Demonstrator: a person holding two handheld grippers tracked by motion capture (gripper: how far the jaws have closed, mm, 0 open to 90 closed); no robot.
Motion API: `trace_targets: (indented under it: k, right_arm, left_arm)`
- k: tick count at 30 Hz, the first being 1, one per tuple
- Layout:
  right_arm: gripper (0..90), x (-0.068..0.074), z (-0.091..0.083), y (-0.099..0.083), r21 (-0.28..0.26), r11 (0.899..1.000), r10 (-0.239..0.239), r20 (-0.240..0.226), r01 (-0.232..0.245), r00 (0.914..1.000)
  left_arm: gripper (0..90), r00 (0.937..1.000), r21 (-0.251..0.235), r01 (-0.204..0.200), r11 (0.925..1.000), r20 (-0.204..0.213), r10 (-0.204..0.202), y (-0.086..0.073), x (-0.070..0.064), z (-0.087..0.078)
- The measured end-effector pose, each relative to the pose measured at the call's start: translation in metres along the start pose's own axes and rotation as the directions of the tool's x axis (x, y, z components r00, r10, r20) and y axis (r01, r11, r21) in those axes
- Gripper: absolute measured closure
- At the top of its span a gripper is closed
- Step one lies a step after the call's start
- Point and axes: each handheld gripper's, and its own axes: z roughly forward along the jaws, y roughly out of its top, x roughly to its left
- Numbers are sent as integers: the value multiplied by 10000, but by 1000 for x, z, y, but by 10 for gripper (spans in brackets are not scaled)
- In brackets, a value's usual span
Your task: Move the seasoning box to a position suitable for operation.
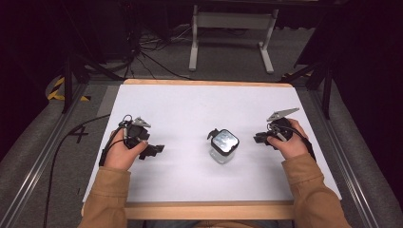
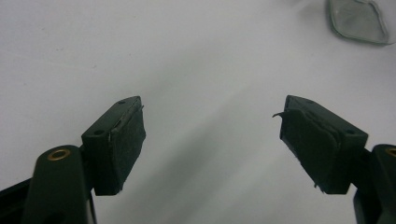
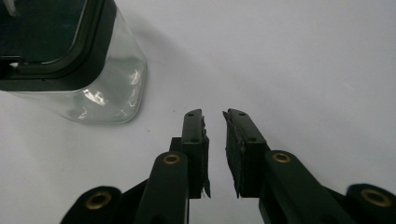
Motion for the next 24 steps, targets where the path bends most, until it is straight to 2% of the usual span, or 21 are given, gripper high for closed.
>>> trace_targets:
  k: [7,11,13,14,15,16,18,22,24]
  right_arm:
    - [791,7,1,3,-116,9996,-246,-267,243,9993]
    - [806,9,5,5,-663,9973,-347,-483,315,9982]
    - [812,11,7,5,-814,9962,-367,-608,317,9975]
    - [813,13,10,6,-959,9942,-562,-806,484,9952]
    - [813,16,12,6,-984,9927,-790,-873,703,9930]
    - [813,16,12,6,-984,9927,-790,-873,703,9930]
    - [818,23,20,8,-1014,9889,-1210,-1234,1088,9849]
    - [824,29,32,9,-807,9892,-1320,-1269,1224,9831]
    - [826,29,34,8,-733,9895,-1333,-1297,1246,9825]
  left_arm:
    - [238,9996,-346,-166,9993,232,174,4,-7,-9]
    - [237,9975,-414,-391,9984,574,415,6,-11,-11]
    - [237,9976,-373,-367,9986,579,388,6,-12,-11]
    - [237,9977,-291,-373,9989,560,389,6,-13,-10]
    - [237,9975,-294,-420,9987,551,435,6,-14,-10]
    - [237,9975,-294,-420,9987,551,435,6,-14,-10]
    - [238,9970,-133,-515,9986,576,522,6,-15,-10]
    - [237,9959,-138,-651,9978,621,659,7,-16,-11]
    - [237,9962,-83,-558,9984,668,563,7,-17,-10]
